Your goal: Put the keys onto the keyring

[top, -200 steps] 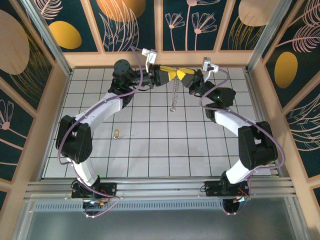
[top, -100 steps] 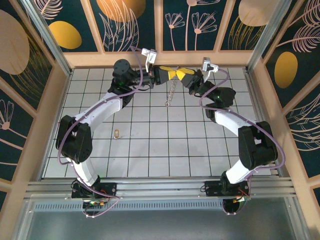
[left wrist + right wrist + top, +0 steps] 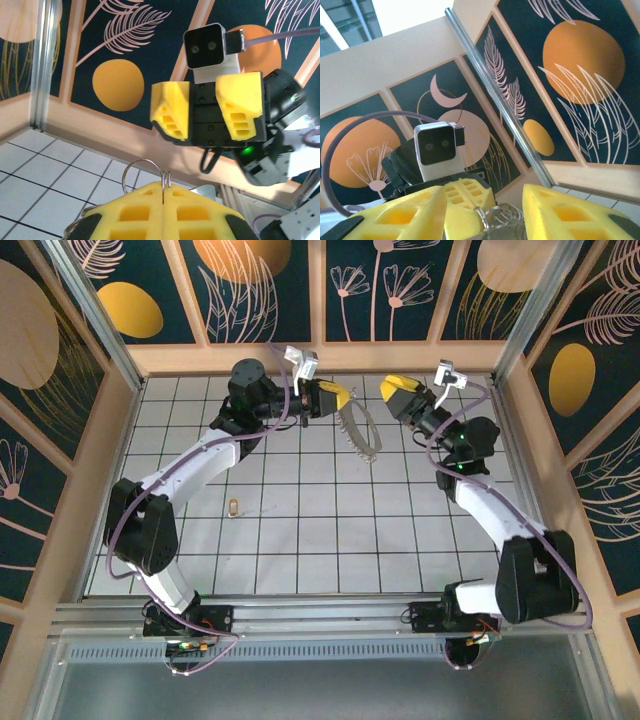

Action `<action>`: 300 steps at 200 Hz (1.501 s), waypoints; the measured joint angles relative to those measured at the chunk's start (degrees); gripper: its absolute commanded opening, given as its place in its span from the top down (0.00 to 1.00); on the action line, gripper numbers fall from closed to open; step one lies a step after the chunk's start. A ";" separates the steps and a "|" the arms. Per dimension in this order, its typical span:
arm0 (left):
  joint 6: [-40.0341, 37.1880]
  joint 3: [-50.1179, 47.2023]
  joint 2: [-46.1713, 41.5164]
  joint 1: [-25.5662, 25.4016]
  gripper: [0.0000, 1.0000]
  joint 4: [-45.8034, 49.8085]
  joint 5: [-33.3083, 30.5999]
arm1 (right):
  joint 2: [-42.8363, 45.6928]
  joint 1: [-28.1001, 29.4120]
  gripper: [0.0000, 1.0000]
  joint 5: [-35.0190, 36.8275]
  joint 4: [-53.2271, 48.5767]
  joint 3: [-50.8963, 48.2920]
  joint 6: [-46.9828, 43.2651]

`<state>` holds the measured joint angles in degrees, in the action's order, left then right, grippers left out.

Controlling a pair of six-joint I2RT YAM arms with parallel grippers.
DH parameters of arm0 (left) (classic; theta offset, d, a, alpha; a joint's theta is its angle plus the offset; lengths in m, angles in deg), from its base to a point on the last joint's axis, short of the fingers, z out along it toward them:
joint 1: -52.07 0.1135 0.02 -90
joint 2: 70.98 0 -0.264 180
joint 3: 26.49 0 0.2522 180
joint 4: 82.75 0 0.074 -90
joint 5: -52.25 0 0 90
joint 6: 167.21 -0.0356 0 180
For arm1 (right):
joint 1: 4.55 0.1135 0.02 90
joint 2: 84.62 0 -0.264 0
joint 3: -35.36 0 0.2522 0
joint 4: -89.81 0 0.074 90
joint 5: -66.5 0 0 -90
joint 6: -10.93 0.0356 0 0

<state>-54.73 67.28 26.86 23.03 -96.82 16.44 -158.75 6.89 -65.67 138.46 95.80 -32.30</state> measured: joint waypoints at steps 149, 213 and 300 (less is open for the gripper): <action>-13.44 -14.69 -4.70 0.00 1.00 -14.53 -1.92 | 4.26 0.17 0.57 2.89 -16.81 -8.20 -8.07; -12.90 -15.96 -4.70 0.00 1.00 -22.36 -0.61 | 3.43 2.10 0.59 -3.39 -14.60 -8.15 -9.42; -12.15 -15.37 -4.04 0.00 1.00 -22.69 0.55 | 1.97 4.85 0.67 -10.32 -12.72 -4.46 -12.39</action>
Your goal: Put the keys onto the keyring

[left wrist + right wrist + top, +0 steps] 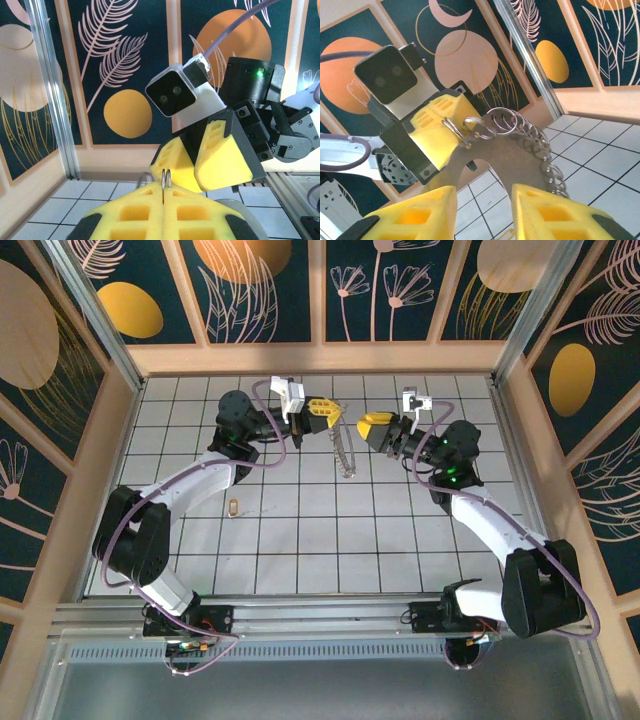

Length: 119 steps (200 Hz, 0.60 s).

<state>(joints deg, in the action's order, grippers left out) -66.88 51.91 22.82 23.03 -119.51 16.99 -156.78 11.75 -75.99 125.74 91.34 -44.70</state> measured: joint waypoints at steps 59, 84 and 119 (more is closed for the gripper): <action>1.01 2.93 1.31 0.00 1.00 3.43 1.75 | -0.68 0.00 0.67 -2.80 2.03 3.87 0.02; 1.55 3.98 1.73 0.00 1.00 4.55 2.29 | -2.60 0.00 0.68 -4.92 4.28 5.88 0.85; 1.95 4.83 1.95 0.00 1.00 5.79 3.34 | -5.40 0.00 0.69 -6.64 7.98 6.86 3.69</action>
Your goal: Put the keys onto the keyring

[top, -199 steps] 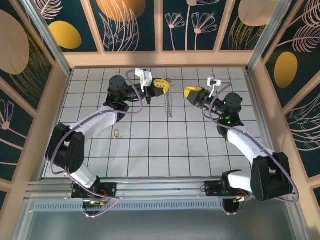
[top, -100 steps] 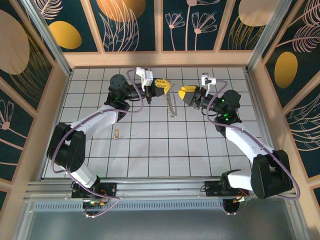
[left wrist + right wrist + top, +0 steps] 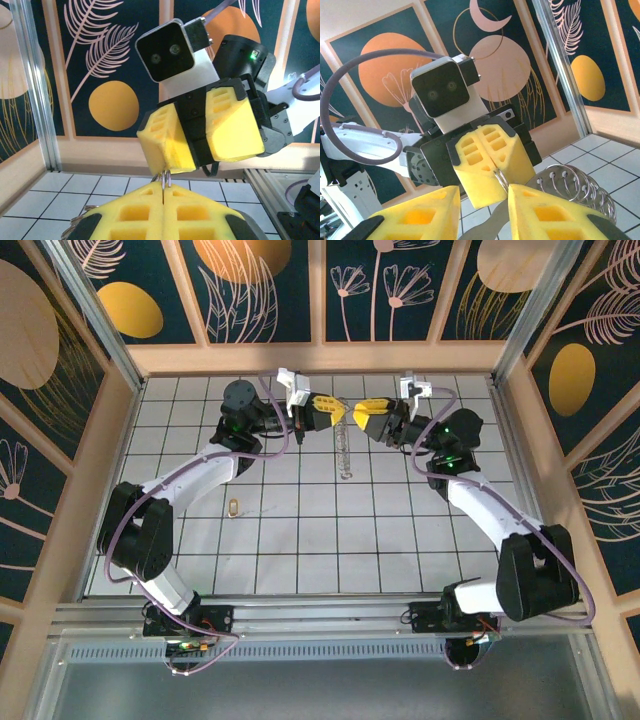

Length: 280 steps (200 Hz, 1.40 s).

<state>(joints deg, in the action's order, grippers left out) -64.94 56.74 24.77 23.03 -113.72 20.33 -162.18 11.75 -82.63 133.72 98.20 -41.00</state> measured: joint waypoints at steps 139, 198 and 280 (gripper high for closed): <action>0.22 0.24 0.11 0.00 1.00 1.33 1.49 | -4.17 0.00 0.68 -0.61 3.91 1.44 3.23; 0.59 0.52 0.11 0.00 1.00 1.40 1.51 | -5.22 0.39 0.73 -0.79 3.89 1.46 3.19; 0.87 1.68 0.70 0.00 1.00 2.95 1.55 | -4.20 -1.22 0.61 -0.35 2.38 1.53 2.80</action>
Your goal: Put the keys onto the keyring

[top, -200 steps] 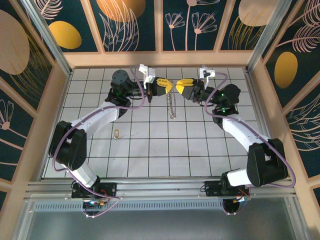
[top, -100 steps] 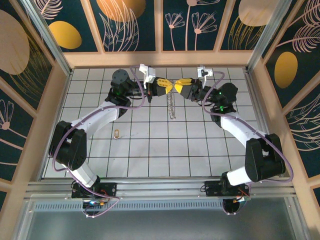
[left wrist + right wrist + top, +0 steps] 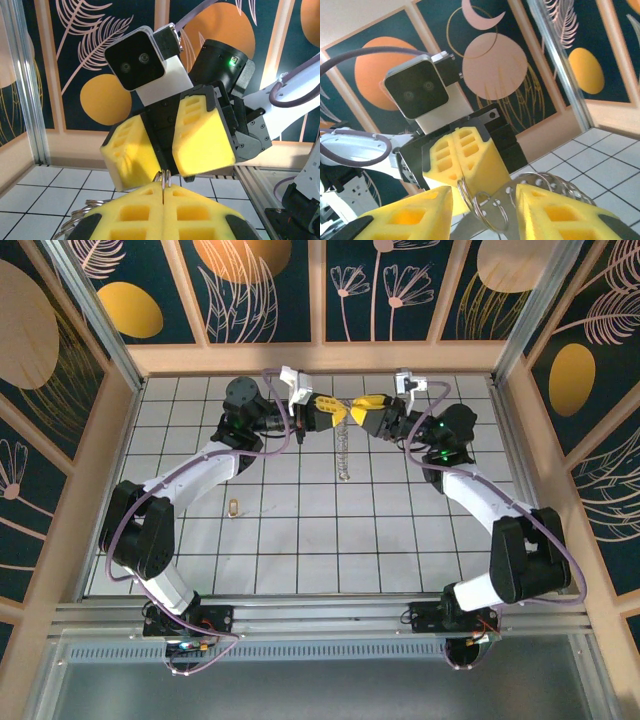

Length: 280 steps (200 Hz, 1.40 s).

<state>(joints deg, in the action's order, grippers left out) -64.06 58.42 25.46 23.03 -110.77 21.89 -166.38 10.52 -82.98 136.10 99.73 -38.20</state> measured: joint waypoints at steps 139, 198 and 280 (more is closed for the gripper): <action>0.00 0.85 0.07 0.00 1.00 1.55 0.15 | 5.03 1.81 0.66 -0.09 -4.33 -2.51 -1.57; 0.00 0.85 0.07 0.00 1.00 1.57 0.22 | 3.34 1.73 0.66 -0.15 -5.49 -2.10 -2.73; 0.00 0.85 0.07 0.00 1.00 2.01 0.61 | 0.92 1.11 0.68 -0.24 -5.64 1.68 -2.84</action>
<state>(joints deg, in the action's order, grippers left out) -64.06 59.28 25.53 23.03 -108.75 22.50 -165.46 11.64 -83.22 130.47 101.41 -41.05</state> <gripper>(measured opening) 0.050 0.323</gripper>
